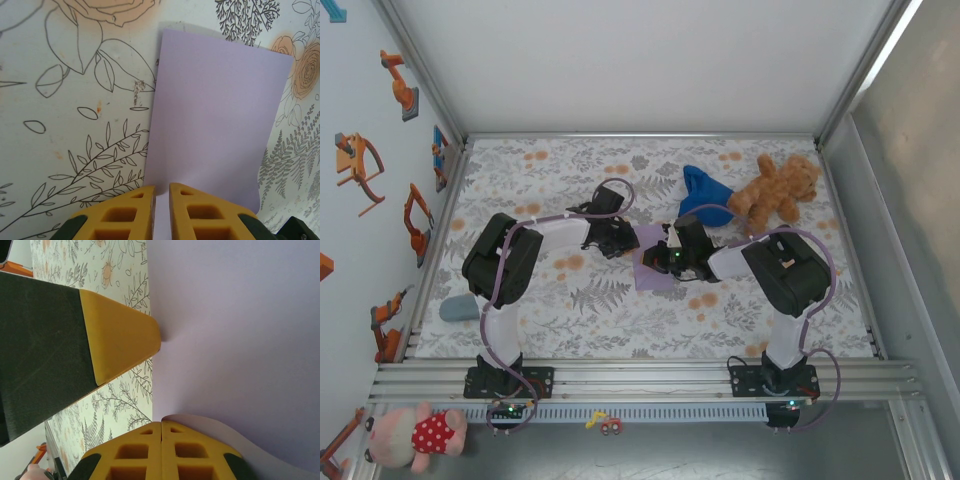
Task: Fold a paper plane with a square sheet of paper (pick it up from the middle)
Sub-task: Fold the triangle a second time at the center of the table.
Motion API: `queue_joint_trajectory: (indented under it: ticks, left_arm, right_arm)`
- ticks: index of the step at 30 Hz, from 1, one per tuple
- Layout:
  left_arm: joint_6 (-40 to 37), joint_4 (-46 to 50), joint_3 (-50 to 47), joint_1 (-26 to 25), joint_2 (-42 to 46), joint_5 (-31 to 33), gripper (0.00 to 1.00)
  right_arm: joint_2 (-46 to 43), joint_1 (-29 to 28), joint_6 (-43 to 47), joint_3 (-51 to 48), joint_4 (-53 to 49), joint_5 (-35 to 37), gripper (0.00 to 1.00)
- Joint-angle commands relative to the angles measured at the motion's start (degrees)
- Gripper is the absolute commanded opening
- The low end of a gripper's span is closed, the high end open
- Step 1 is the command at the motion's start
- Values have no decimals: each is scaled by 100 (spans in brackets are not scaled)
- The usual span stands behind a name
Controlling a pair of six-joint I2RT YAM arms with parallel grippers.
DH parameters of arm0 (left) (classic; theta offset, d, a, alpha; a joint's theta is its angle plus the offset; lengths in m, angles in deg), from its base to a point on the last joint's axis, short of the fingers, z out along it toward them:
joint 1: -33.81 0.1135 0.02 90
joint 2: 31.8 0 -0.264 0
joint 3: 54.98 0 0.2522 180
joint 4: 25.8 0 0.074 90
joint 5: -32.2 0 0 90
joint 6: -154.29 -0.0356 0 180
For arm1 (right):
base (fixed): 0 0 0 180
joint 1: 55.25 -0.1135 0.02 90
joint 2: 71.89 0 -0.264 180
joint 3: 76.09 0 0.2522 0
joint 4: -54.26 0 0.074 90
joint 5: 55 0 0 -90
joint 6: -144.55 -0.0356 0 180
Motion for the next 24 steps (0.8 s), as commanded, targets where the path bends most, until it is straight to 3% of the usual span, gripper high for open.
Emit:
queue_joint_trajectory:
  ticks: [1, 24]
  left_arm:
    - [48, 185, -113, -13, -210, -3, 16]
    - [63, 170, -137, -9, -219, -30, 16]
  right_arm:
    - [43, -39, 90, 97, -79, 124, 0]
    - [100, -39, 96, 166, -92, 86, 0]
